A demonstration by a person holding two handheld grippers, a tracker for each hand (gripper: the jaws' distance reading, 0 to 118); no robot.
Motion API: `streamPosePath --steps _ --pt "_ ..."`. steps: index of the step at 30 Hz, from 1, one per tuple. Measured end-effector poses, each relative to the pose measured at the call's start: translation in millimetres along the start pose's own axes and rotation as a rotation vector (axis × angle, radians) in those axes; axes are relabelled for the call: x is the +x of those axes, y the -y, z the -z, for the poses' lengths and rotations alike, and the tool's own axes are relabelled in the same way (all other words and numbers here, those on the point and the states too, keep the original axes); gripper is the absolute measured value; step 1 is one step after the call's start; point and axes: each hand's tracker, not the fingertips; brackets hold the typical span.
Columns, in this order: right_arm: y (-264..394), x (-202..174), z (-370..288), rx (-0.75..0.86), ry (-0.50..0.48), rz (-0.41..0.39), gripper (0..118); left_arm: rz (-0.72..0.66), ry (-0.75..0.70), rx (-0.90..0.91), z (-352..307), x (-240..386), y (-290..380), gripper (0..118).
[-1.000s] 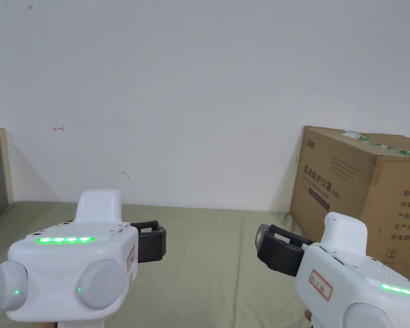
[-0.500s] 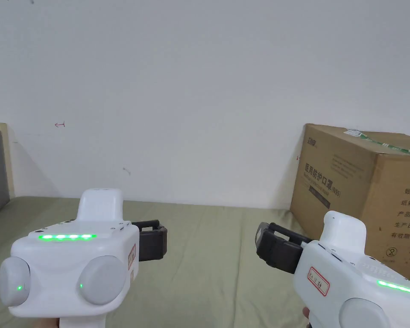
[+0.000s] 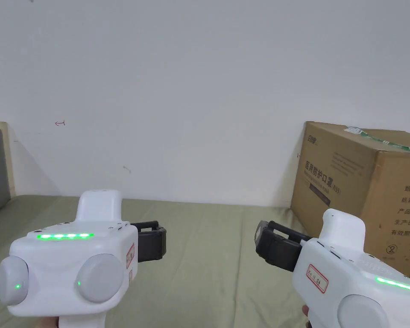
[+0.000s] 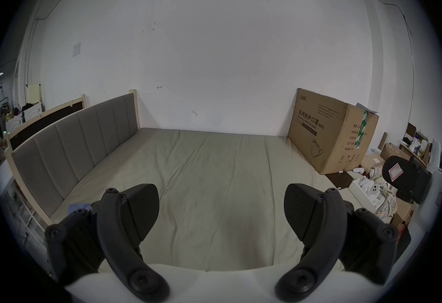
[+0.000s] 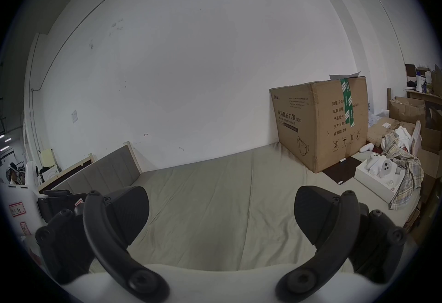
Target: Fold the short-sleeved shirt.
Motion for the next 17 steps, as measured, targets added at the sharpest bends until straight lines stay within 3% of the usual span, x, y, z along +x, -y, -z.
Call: streamPosePath --steps 12,17 --pt "1.4 -9.0 -1.4 -0.015 0.034 -0.042 118 0.015 0.000 -0.008 -1.2 2.2 0.5 109" --pt "-4.4 -3.8 -2.6 -0.018 -0.017 0.062 118 0.020 -0.010 -0.014 -1.2 0.9 0.1 109"
